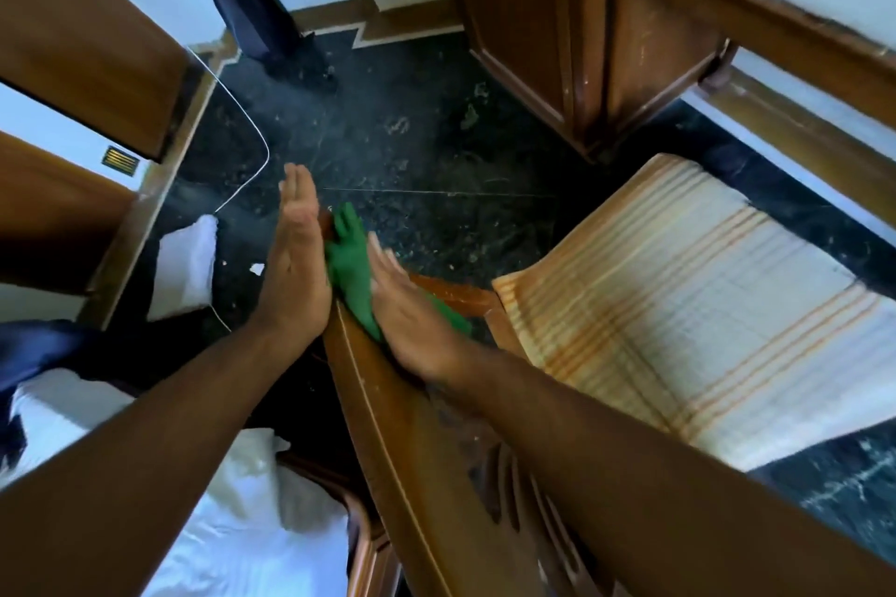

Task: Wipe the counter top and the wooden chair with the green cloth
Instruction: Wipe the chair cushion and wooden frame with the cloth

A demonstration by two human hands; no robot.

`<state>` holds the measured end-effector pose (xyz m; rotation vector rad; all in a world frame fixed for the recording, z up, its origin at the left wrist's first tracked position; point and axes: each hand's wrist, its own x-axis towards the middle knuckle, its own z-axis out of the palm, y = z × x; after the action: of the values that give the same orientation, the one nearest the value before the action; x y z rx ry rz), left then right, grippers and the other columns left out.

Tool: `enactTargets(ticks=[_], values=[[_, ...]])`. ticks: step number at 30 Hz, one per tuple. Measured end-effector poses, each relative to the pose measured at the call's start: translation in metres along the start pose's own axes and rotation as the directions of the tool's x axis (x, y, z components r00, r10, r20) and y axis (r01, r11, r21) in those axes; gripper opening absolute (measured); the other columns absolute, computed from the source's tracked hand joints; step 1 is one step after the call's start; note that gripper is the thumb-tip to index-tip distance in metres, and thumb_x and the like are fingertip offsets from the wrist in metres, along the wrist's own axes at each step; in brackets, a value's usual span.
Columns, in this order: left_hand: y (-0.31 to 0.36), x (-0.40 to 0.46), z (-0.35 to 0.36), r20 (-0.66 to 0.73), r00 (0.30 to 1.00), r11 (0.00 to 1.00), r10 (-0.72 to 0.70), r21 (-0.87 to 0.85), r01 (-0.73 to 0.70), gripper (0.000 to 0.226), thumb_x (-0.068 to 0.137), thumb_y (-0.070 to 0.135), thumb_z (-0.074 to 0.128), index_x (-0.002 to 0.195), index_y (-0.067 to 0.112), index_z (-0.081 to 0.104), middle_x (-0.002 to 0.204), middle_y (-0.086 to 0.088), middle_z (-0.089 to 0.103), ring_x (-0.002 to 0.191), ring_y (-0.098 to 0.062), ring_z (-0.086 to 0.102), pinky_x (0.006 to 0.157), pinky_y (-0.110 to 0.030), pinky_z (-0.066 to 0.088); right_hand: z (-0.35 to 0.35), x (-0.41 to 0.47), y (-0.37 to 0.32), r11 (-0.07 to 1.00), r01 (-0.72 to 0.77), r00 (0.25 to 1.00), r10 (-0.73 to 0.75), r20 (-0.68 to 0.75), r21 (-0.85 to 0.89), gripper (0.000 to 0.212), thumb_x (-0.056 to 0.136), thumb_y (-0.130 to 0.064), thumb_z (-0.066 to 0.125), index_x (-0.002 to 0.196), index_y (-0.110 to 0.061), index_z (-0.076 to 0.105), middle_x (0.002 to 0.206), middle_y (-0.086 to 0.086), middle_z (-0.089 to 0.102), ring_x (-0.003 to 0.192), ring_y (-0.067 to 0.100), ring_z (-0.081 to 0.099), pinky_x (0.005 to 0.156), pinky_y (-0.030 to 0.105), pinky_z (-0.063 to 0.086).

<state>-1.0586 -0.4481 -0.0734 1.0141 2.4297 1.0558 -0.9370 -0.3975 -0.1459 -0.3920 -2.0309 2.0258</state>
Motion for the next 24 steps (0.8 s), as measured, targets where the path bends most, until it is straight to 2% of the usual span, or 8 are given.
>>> enactTargets(ticks=[4, 5, 9, 11, 15, 19, 22, 24], values=[[0.001, -0.003, -0.002, -0.009, 0.997, 0.998, -0.070, -0.005, 0.070, 0.093, 0.095, 0.062, 0.012, 0.152, -0.011, 0.016, 0.154, -0.042, 0.023, 0.142, -0.058, 0.023, 0.114, -0.025, 0.022, -0.013, 0.050, -0.026, 0.995, -0.095, 0.995, 0.095, -0.022, 0.000, 0.052, 0.107, -0.035, 0.018, 0.156, -0.021, 0.009, 0.165, 0.000, 0.003, 0.151, 0.015, -0.002, 0.122, 0.042, 0.005], [0.007, -0.004, -0.002, -0.006, 0.998, 0.998, -0.067, -0.003, 0.067, 0.102, 0.088, 0.074, 0.015, 0.156, -0.003, 0.014, 0.158, -0.035, 0.022, 0.146, -0.051, 0.023, 0.117, -0.021, 0.019, -0.009, 0.042, -0.022, 0.997, -0.079, 0.997, 0.079, -0.016, -0.025, 0.053, 0.106, -0.035, 0.018, 0.156, -0.020, 0.007, 0.165, 0.000, 0.002, 0.151, 0.015, -0.003, 0.122, 0.041, 0.004], [0.015, -0.005, -0.001, 0.016, 1.000, 1.000, -0.020, -0.016, 0.020, 0.120, 0.069, 0.097, 0.012, 0.159, 0.019, -0.001, 0.167, -0.017, 0.006, 0.155, -0.028, 0.007, 0.124, -0.051, 0.008, 0.004, -0.057, -0.017, 0.999, 0.034, 0.999, -0.032, 0.037, -0.033, 0.050, 0.103, -0.048, 0.015, 0.151, -0.043, 0.002, 0.161, -0.019, -0.007, 0.149, 0.006, -0.007, 0.123, 0.038, 0.001], [0.014, -0.006, -0.001, 0.029, 0.999, 0.997, 0.022, 0.069, -0.024, 0.116, 0.073, 0.094, 0.005, 0.159, 0.016, -0.001, 0.168, -0.009, 0.001, 0.155, -0.019, 0.000, 0.126, -0.039, 0.000, 0.002, -0.108, -0.011, 1.000, 0.020, 0.995, -0.020, 0.094, 0.001, 0.053, 0.098, -0.062, 0.020, 0.145, -0.058, -0.004, 0.158, -0.030, -0.010, 0.147, -0.001, -0.008, 0.120, 0.034, 0.000], [0.014, -0.007, -0.001, 0.070, 0.996, 0.968, 0.052, 0.243, -0.068, 0.110, 0.077, 0.089, 0.000, 0.160, 0.017, 0.000, 0.169, -0.001, -0.002, 0.154, -0.013, -0.005, 0.114, -0.009, -0.008, -0.018, -0.120, 0.022, 0.979, -0.121, 0.986, 0.138, 0.094, -0.165, 0.054, 0.103, -0.046, 0.030, 0.153, -0.034, 0.014, 0.163, -0.011, 0.011, 0.149, 0.007, 0.009, 0.121, 0.041, 0.016], [0.017, -0.007, -0.002, 0.080, 0.995, 0.957, 0.068, 0.276, -0.088, 0.105, 0.079, 0.087, 0.000, 0.160, 0.020, 0.000, 0.169, -0.001, -0.002, 0.155, -0.017, -0.006, 0.122, -0.032, -0.004, -0.022, -0.091, 0.047, 0.958, -0.051, 0.999, 0.054, 0.000, -0.283, 0.036, 0.101, -0.026, 0.043, 0.128, -0.007, 0.058, 0.135, 0.009, 0.050, 0.121, 0.025, 0.047, 0.099, 0.048, 0.038], [0.017, -0.007, -0.003, 0.078, 0.996, 0.950, 0.054, 0.304, -0.075, 0.092, 0.086, 0.080, 0.002, 0.160, 0.026, -0.001, 0.169, -0.001, -0.002, 0.155, -0.019, -0.008, 0.124, -0.044, -0.002, -0.020, -0.084, 0.064, 0.977, 0.019, 0.991, -0.047, -0.126, -0.212, 0.019, 0.097, -0.026, 0.049, 0.098, -0.014, 0.065, 0.105, 0.001, 0.053, 0.099, 0.018, 0.052, 0.083, 0.043, 0.044], [0.020, -0.008, -0.002, 0.071, 0.997, 0.951, 0.035, 0.305, -0.055, 0.082, 0.091, 0.072, 0.006, 0.160, 0.028, 0.000, 0.169, -0.001, -0.002, 0.154, -0.019, -0.009, 0.124, -0.049, -0.001, -0.027, -0.070, 0.066, 0.981, 0.013, 0.964, -0.064, -0.258, -0.196, 0.018, 0.096, -0.026, 0.052, 0.100, -0.017, 0.066, 0.100, -0.001, 0.054, 0.095, 0.016, 0.053, 0.080, 0.040, 0.045]])
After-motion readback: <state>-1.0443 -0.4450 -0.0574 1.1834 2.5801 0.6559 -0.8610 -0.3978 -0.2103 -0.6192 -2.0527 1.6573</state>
